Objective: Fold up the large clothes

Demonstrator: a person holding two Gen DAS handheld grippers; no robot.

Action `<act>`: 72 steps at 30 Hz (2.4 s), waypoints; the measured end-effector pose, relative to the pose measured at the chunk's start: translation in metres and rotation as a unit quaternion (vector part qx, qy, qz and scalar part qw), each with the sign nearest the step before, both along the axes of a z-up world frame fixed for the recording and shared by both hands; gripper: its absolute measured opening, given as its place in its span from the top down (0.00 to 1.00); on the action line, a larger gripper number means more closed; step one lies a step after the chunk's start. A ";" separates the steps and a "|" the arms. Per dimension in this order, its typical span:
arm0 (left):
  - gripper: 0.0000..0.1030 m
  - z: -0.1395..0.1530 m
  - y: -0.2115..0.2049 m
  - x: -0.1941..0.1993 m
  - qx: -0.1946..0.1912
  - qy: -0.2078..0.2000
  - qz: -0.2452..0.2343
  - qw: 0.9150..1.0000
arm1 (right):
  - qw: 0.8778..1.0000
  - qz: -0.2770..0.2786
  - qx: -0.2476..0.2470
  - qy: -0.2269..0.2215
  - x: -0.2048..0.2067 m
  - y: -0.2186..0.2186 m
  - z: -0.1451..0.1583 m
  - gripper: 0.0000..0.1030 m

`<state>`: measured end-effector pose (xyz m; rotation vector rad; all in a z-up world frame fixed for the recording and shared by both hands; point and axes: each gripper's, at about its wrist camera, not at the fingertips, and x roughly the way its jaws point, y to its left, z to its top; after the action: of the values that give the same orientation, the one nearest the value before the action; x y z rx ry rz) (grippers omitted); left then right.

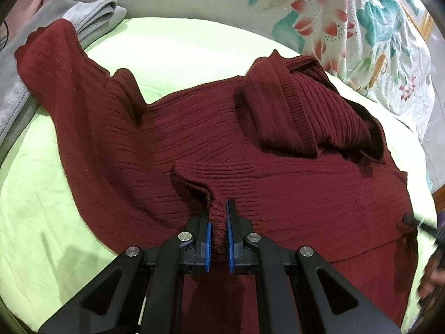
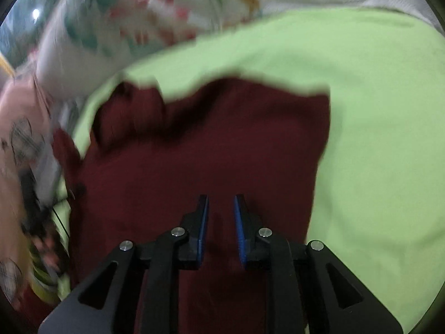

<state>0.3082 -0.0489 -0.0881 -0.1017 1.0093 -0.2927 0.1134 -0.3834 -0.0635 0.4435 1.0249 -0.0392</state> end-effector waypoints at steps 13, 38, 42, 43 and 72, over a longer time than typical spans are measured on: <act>0.76 0.013 0.022 -0.024 -0.005 -0.001 0.000 1.000 | 0.994 -0.092 -0.015 -0.053 -0.049 -0.029 0.030 0.86; 0.51 0.060 0.266 0.142 -0.081 -0.011 0.299 0.951 | 0.996 -0.001 0.078 -0.051 -0.032 0.058 0.005 0.71; 0.42 0.046 0.290 0.164 -0.137 0.005 0.315 0.939 | 0.996 0.001 0.077 -0.046 -0.031 0.061 0.003 0.71; 0.42 0.046 0.293 0.167 -0.144 0.001 0.316 0.938 | 0.996 0.000 0.077 -0.046 -0.031 0.061 0.003 0.71; 0.97 0.110 -0.007 -0.031 -0.048 -0.172 -0.044 0.983 | 0.991 -0.039 0.089 -0.088 -0.078 0.042 0.024 0.71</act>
<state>0.2774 -0.0555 0.0215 -0.0905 0.6563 -0.4247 0.0354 -0.3417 -0.0394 0.6395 0.8393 0.0213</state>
